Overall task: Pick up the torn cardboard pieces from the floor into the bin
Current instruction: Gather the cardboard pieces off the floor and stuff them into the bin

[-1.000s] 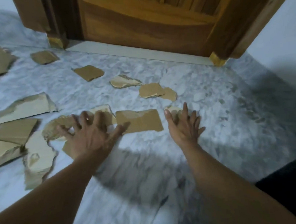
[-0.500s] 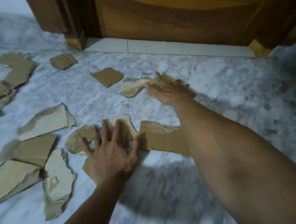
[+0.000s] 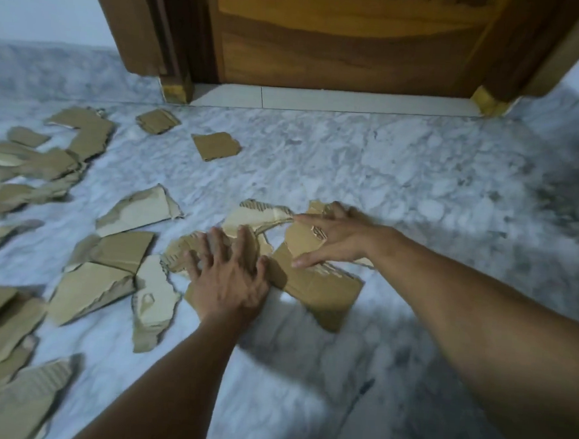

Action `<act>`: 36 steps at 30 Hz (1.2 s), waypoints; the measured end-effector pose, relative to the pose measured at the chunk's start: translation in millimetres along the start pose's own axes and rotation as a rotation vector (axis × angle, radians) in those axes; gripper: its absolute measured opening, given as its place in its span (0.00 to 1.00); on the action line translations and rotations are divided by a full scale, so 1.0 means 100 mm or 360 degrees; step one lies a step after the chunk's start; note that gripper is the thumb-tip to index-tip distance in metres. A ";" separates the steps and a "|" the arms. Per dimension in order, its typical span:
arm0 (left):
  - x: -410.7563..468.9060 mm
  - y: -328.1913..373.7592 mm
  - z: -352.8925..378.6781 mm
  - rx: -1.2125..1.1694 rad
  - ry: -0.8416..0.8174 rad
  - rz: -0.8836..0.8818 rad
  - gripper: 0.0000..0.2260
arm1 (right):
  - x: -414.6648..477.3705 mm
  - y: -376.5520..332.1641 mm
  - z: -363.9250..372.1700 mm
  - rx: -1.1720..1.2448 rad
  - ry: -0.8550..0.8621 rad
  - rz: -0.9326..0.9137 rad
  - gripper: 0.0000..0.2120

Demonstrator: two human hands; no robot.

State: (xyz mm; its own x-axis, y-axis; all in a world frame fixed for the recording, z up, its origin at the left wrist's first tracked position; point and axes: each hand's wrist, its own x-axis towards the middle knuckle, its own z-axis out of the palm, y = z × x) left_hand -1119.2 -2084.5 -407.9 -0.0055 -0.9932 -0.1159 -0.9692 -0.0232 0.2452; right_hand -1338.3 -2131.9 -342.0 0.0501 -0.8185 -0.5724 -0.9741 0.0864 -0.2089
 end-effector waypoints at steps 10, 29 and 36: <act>-1.01 -0.50 -0.16 -0.0388 0.0258 0.0369 0.28 | -1.33 -0.44 1.23 0.0101 0.0166 0.0084 0.54; -0.56 -0.59 -0.23 0.0229 -0.0098 0.1157 0.39 | -1.95 -0.52 1.51 0.0542 0.0162 0.0375 0.54; -0.71 -0.60 -0.14 0.0320 0.0167 0.1007 0.36 | -2.07 -0.51 1.66 0.0311 0.0250 0.0653 0.62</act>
State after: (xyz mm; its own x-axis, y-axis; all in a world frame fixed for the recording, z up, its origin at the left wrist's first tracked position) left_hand -1057.5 -2014.3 -400.4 -0.5737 -0.8144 0.0878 -0.8140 0.5788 0.0500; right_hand -1262.5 -1873.0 -344.4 -0.3784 -0.7692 -0.5150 -0.8462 0.5129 -0.1444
